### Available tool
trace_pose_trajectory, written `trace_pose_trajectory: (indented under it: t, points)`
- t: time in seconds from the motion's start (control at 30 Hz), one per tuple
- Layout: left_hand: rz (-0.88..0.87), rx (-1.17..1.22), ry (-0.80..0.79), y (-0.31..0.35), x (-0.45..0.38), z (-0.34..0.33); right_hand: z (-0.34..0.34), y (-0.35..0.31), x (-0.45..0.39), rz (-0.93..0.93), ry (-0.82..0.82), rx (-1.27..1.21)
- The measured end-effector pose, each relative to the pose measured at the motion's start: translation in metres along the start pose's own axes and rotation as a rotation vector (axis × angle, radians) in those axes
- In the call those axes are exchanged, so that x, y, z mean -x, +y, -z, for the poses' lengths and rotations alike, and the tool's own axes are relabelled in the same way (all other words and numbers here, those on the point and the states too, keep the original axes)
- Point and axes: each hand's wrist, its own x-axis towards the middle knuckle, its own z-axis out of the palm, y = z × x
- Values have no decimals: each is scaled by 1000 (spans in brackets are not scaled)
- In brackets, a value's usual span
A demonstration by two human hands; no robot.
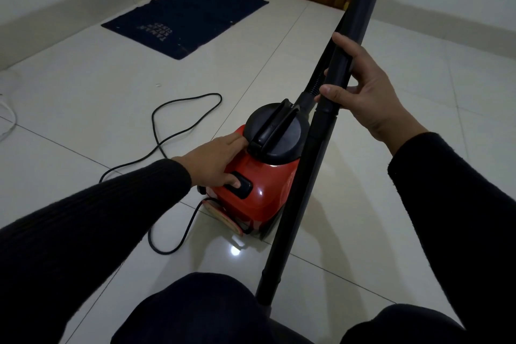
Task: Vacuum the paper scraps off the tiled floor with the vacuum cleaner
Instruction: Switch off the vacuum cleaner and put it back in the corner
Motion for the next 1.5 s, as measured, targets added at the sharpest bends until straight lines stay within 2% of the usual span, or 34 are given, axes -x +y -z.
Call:
trace_pose_trajectory:
  t: [0.13,0.33,0.47,0.7,0.9,1.17,1.5]
  points:
    - [35,123,12,2,4,-3,0,-4,1,8,-4,-13]
    - [149,339,139,23,-6,13,-2,-7,1,0,-1,-5]
    - [167,485,144,35,-20,23,-3,-8,2,-13,-5,-1]
    - [276,973,189,58,-48,29,0,-5,1,-30,7,-19]
    - [252,827,193,58,-58,35,0,-2,-8,-74,-2,-88]
    - [357,806,211,59,-64,61,25,-16,-44,-132,-22,-49]
    - [444,819,250,88,-63,177,57,-83,-112,-181,-80,-59]
